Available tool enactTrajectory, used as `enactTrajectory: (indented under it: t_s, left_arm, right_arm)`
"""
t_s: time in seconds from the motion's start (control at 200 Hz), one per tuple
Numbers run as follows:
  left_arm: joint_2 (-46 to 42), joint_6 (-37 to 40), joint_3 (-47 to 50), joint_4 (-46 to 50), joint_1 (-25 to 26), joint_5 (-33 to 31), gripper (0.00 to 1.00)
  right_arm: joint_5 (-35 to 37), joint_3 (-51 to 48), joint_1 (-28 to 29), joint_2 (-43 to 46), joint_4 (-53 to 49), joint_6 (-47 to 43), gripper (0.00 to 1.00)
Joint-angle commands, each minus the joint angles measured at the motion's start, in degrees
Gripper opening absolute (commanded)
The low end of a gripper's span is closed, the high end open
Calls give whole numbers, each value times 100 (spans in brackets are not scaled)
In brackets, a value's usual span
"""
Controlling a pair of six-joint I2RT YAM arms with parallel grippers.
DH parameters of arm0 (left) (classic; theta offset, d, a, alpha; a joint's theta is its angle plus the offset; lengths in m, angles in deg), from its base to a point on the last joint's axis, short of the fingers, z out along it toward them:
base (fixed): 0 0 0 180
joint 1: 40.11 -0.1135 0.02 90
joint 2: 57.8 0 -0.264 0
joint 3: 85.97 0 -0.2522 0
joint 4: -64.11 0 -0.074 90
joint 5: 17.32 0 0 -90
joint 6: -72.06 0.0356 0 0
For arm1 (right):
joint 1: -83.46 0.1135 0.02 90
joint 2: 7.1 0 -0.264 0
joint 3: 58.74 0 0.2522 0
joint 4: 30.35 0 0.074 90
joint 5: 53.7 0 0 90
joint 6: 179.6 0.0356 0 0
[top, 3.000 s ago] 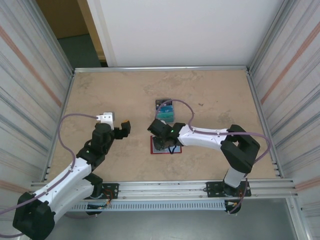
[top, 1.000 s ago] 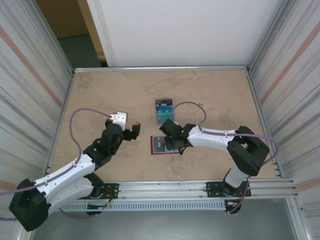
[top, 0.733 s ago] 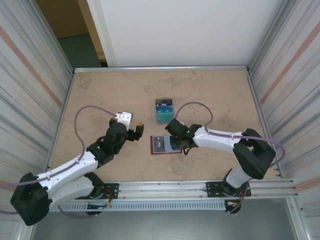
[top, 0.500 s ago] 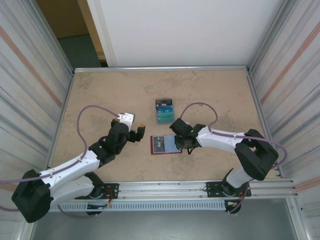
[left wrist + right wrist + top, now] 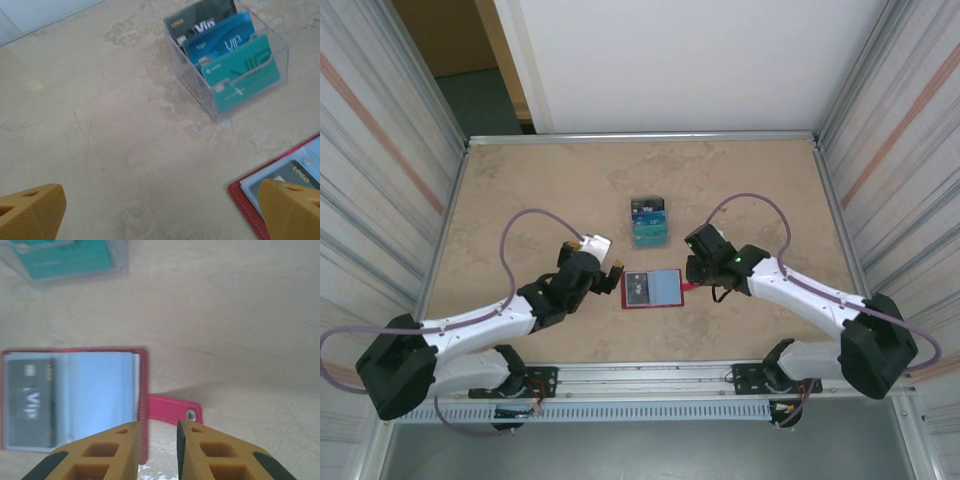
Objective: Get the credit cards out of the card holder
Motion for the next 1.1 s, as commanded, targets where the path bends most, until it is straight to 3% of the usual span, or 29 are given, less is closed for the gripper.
enactTrajectory:
  t_s: [0.0,0.296,0.556,1.092]
  left_arm:
    - [274,-38,-194,145,163,-211,99]
    - [1283,-400,-394,26,325,-58,99]
    - [1722,-439,-479,59,337,34,99]
    - [2090,-366,-712,592,549,-275,99]
  right_arm:
    - [-632,-172,-70,176,246,35,26]
    - [-2118,-253,-49,-760,1507,408,26]
    - [-2623,-99,-19,-1470,2032,580,26]
    - [-3107,-123,19,-2019,2588,827,23]
